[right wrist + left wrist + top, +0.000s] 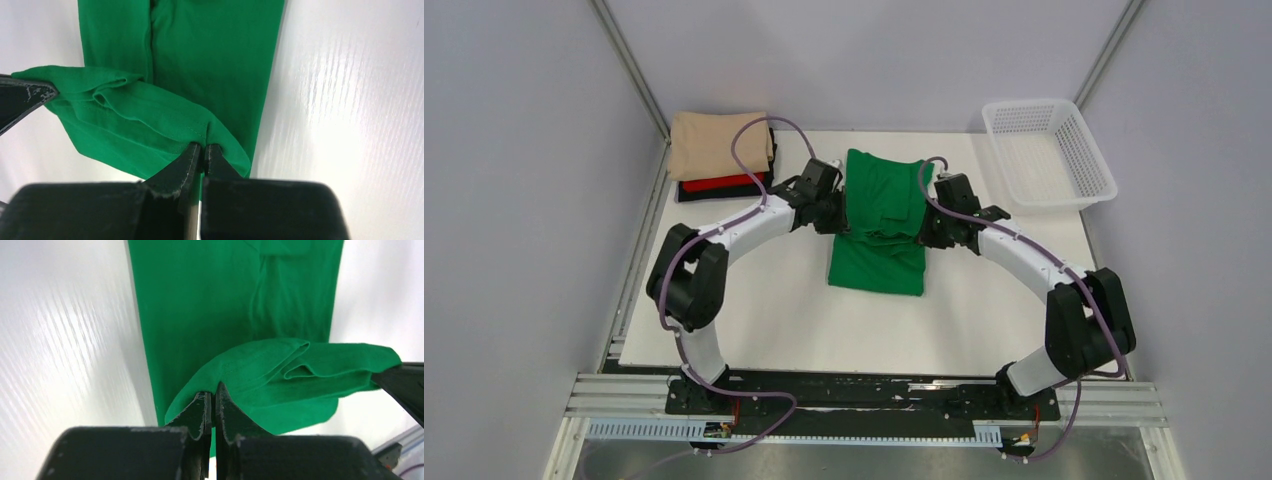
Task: Fold and stack the t-shirts
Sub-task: Fold the folded rectangular tshirt in 1/3 of the way
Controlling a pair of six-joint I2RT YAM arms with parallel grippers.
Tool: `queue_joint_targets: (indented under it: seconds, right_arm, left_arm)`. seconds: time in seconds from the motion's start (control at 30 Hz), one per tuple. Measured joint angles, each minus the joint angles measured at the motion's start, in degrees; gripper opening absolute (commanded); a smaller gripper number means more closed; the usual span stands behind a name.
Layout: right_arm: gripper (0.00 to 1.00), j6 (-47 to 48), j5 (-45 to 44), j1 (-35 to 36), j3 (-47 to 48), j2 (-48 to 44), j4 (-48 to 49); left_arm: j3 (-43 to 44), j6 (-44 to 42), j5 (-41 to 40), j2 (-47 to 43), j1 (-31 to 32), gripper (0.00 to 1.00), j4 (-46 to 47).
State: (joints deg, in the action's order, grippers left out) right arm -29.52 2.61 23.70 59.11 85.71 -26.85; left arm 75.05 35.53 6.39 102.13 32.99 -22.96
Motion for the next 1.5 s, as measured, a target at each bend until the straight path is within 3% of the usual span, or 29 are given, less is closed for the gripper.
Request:
queue_joint_targets:
  seconds: [0.6,0.67,0.73,0.77,0.8,0.87,0.9,0.97,1.13,1.3,1.5]
  right_arm:
    - [0.05,1.2,3.1,-5.4,6.5,12.7,2.0]
    - [0.09,1.2,3.1,-5.7,7.5,14.5,2.3]
    - [0.11,1.0,3.1,-6.2,9.2,16.6,2.5]
    - [0.14,0.9,3.1,-6.5,10.1,17.7,2.5]
    - [0.22,0.5,3.2,-6.9,11.5,18.9,2.6]
    - [0.46,-0.3,3.5,-7.7,14.3,21.1,2.8]
    - [0.61,-0.8,3.6,-8.2,15.7,22.0,3.0]
    - [0.77,-1.5,3.8,-9.3,18.3,23.2,3.7]
    - [0.96,-2.3,4.5,-10.8,19.3,22.2,5.5]
    - [0.95,-1.7,7.4,-10.6,10.6,15.2,6.3]
    - [0.85,-0.8,13.8,-9.2,-4.3,1.4,5.6]
  left_arm:
    - [11.5,-3.8,4.9,14.3,-3.7,0.13,-0.2]
    - [12.4,-3.8,5.2,15.6,-4.0,0.25,-0.2]
    - [13.5,-4.0,5.5,16.8,-4.4,0.48,-0.3]
    - [14.4,-3.9,5.7,17.5,-4.7,0.7,-0.5]
    - [15.3,-4.0,5.8,18.2,-4.9,0.92,-0.5]
    - [17.8,-4.2,6.3,19.6,-5.6,0.99,-0.7]
    - [19.5,-3.9,6.7,20.3,-6.1,0.99,-0.9]
    - [23.1,-3.6,7.6,21.5,-7.4,1.0,-0.9]
    - [24.5,-3.6,9.4,20.0,-10.1,1.0,1.2]
    - [13.3,-4.4,8.2,11.1,-10.5,1.0,1.5]
    - [-4.1,-4.8,9.2,-3.6,-9.8,1.0,1.9]
